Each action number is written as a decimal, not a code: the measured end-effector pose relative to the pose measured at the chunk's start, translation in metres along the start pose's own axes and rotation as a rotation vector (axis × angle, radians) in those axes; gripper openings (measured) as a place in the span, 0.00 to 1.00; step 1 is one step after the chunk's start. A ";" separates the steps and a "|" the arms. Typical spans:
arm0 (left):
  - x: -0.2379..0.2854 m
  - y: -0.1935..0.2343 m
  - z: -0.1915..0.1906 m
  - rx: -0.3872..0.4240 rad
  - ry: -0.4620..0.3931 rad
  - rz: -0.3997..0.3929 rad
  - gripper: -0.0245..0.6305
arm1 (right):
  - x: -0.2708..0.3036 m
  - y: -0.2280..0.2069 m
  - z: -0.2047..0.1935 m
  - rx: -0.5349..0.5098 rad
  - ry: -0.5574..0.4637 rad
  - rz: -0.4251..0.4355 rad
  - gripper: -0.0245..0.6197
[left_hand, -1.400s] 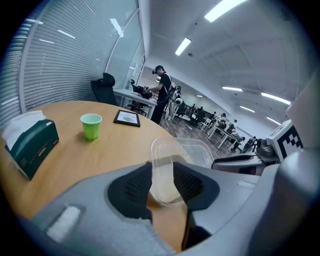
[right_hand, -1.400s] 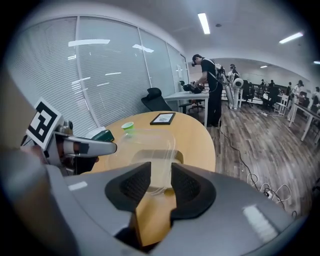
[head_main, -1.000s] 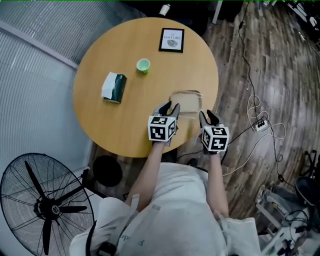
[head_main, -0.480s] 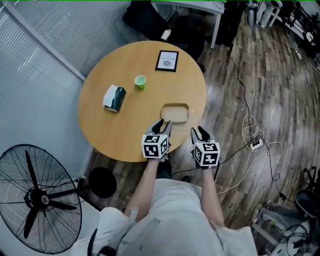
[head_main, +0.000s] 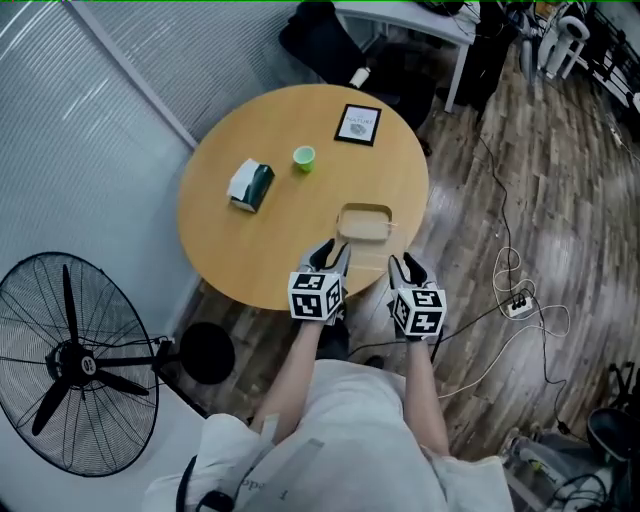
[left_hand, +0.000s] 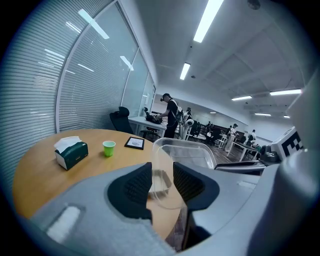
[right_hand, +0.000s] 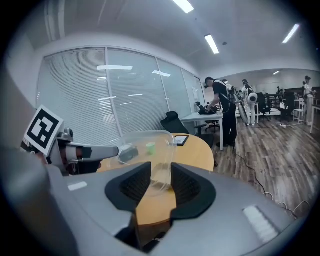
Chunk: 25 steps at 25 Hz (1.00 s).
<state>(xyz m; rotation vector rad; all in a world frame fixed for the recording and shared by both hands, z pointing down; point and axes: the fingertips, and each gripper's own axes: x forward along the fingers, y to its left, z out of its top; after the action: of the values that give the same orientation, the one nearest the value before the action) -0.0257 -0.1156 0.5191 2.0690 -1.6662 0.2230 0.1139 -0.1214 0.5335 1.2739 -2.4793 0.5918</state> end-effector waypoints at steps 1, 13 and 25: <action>-0.003 -0.001 0.000 0.000 -0.006 0.001 0.25 | -0.002 0.001 0.001 -0.003 -0.004 0.001 0.23; -0.026 -0.006 0.019 -0.001 -0.079 -0.008 0.25 | -0.016 0.013 0.022 -0.026 -0.078 0.001 0.22; -0.018 -0.011 0.048 -0.058 -0.098 -0.028 0.25 | -0.008 0.002 0.063 0.010 -0.132 -0.041 0.22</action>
<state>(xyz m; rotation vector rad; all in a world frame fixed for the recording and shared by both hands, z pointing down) -0.0279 -0.1203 0.4672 2.0889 -1.6787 0.0646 0.1120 -0.1454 0.4744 1.4068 -2.5509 0.5269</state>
